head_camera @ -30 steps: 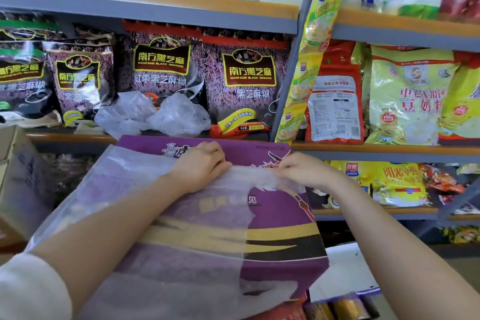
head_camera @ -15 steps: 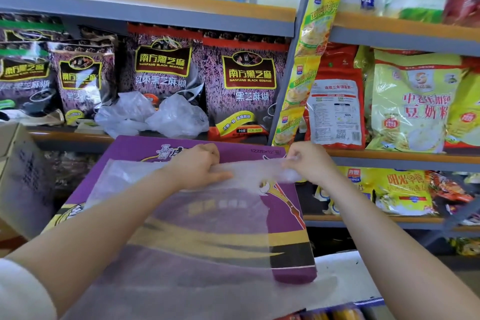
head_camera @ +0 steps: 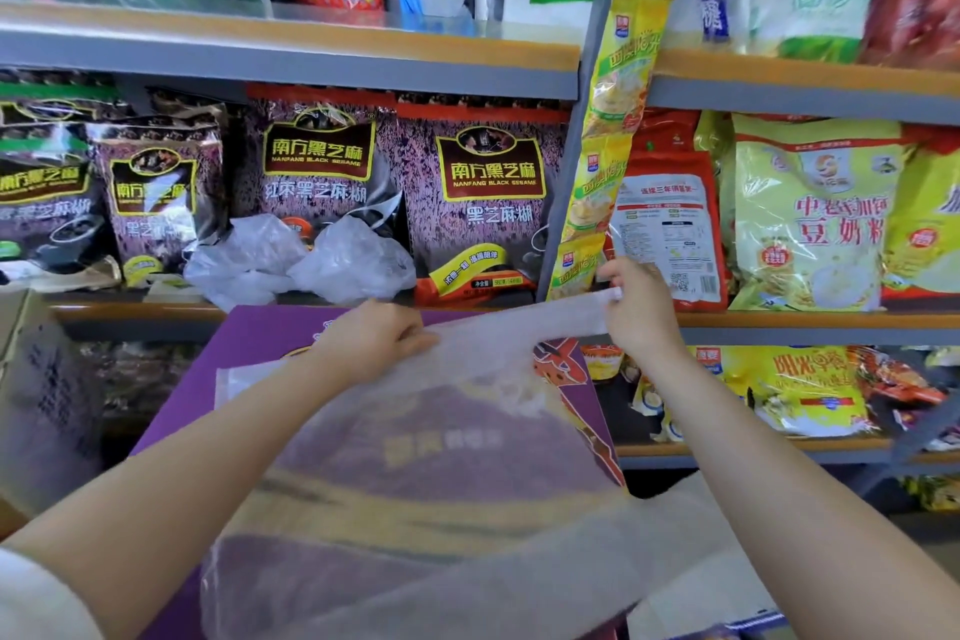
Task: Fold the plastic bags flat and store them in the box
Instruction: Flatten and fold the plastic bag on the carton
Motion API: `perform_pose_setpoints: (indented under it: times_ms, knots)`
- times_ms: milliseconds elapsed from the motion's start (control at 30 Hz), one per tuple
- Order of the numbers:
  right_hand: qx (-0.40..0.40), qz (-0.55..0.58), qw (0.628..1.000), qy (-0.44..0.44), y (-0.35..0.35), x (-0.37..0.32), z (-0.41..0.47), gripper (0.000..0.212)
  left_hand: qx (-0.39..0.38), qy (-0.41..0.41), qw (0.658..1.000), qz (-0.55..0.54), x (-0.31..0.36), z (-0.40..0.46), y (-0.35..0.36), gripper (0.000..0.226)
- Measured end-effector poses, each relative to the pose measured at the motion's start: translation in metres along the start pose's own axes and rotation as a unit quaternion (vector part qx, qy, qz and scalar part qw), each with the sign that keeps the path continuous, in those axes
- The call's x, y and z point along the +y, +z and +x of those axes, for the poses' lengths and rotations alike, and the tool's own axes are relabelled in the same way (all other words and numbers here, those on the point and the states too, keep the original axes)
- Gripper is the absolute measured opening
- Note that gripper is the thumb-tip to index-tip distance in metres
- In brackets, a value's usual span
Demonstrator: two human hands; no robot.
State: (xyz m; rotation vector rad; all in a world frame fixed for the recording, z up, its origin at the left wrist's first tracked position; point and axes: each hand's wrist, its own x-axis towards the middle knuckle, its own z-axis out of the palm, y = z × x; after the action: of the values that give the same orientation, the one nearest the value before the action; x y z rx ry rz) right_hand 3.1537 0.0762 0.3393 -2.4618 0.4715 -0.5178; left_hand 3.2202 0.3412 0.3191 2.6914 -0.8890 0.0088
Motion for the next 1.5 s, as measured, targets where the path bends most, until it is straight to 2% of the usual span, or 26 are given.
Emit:
perform_pose_setpoints:
  times_ms: [67,133,200,267,367,433,467,533,600,667,700,767,900,967,1033,1100,1133,1167,1300,1400,1500]
  knots:
    - [0.034,-0.090,0.994,-0.048,0.010,-0.021,-0.008,0.046,0.018,0.008,0.999,0.047,-0.007,0.003,-0.010,0.033]
    - [0.030,-0.072,0.982,-0.175,0.028,-0.052,-0.022,0.041,0.033,0.011,0.995,0.090,-0.012,0.009,-0.021,0.033]
    - [-0.038,-0.051,0.952,-0.301,0.055,-0.085,-0.037,0.038,0.036,0.013,0.993,0.112,-0.019,0.018,-0.027,0.036]
    - [-0.137,-0.095,0.926,-0.339,0.084,-0.106,-0.050,0.048,0.007,0.015,0.987,0.158,-0.028,0.025,-0.028,0.032]
    - [-0.233,-0.185,0.911,-0.285,0.113,-0.101,-0.048,0.061,-0.039,-0.008,0.975,0.221,-0.047,0.024,-0.017,0.026]
    - [-0.268,-0.211,0.913,-0.226,0.119,-0.090,-0.040,0.067,-0.023,-0.042,0.978,0.202,-0.065,0.015,-0.009,0.029]
    - [-0.274,-0.217,0.914,-0.204,0.119,-0.086,-0.036,0.072,0.023,-0.037,0.982,0.186,-0.072,0.009,-0.005,0.033]
    - [-0.272,-0.234,0.915,-0.185,0.120,-0.081,-0.031,0.080,0.139,0.024,0.977,0.163,-0.074,-0.007,0.005,0.036]
    - [-0.262,-0.246,0.916,-0.179,0.121,-0.079,-0.031,0.084,0.167,0.064,0.975,0.130,-0.066,-0.029,0.015,0.044]
    - [-0.260,-0.247,0.917,-0.175,0.122,-0.079,-0.031,0.083,0.096,0.019,0.989,0.111,-0.061,-0.050,0.020,0.074]
    - [-0.258,-0.247,0.918,-0.174,0.122,-0.078,-0.031,0.080,0.045,-0.037,0.994,0.097,-0.063,-0.059,0.018,0.091]
    - [-0.255,-0.253,0.918,-0.167,0.121,-0.074,-0.031,0.073,-0.018,-0.135,0.987,0.083,-0.075,-0.071,0.013,0.107]
    - [-0.204,-0.296,0.929,-0.090,0.112,-0.073,-0.032,0.060,-0.013,-0.178,0.978,0.105,-0.088,-0.092,-0.003,0.127]
    - [-0.148,-0.346,0.920,-0.114,0.103,-0.089,-0.048,0.057,0.017,-0.135,0.985,0.105,-0.083,-0.107,-0.006,0.128]
    - [-0.136,-0.282,0.930,-0.190,0.094,-0.114,-0.076,0.055,0.053,-0.035,0.993,0.101,-0.070,-0.120,-0.009,0.115]
    - [-0.181,-0.195,0.934,-0.239,0.086,-0.136,-0.113,0.056,0.022,0.029,0.997,0.061,-0.053,-0.137,-0.006,0.106]
    - [-0.202,-0.176,0.928,-0.260,0.084,-0.142,-0.132,0.061,-0.011,0.051,0.997,0.065,-0.048,-0.146,-0.004,0.107]
    - [-0.221,-0.170,0.921,-0.273,0.087,-0.141,-0.149,0.070,-0.011,0.068,0.994,0.089,-0.047,-0.155,0.002,0.106]
    - [-0.284,-0.210,0.906,-0.234,0.096,-0.113,-0.181,0.095,-0.044,0.051,0.988,0.137,-0.051,-0.171,0.012,0.101]
    - [-0.266,-0.228,0.919,-0.180,0.090,-0.092,-0.175,0.090,-0.022,0.075,0.985,0.154,-0.055,-0.177,0.013,0.104]
    - [-0.245,-0.245,0.929,-0.133,0.077,-0.072,-0.167,0.077,0.012,0.123,0.982,0.142,-0.058,-0.185,0.014,0.094]
